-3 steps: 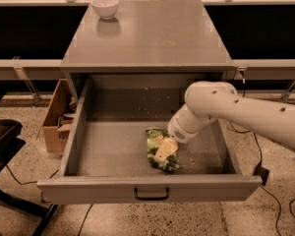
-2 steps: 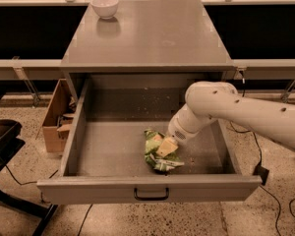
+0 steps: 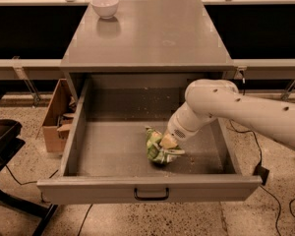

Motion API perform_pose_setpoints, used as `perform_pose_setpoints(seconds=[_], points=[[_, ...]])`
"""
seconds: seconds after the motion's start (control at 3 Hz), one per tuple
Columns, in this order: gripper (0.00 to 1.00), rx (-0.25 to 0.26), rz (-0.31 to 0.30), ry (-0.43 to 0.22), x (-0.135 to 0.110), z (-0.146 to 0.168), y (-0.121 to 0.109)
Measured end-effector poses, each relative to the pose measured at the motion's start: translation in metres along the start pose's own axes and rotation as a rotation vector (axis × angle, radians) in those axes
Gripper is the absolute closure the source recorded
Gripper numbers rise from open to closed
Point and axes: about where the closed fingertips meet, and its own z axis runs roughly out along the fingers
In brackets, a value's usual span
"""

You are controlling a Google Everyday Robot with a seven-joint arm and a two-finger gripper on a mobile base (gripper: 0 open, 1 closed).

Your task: Pick green jalapeno chip bag from top drawer and place on counter

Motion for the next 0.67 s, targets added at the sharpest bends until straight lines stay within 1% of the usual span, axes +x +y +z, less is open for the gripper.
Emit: perform_pose_setpoints(seconds=[0.33, 0.67], points=[[1.00, 0.085, -0.034, -0.044, -0.019, -0.061, 0.000], [1.00, 0.141, -0.056, -0.065, -0.028, -0.123, 0.002]])
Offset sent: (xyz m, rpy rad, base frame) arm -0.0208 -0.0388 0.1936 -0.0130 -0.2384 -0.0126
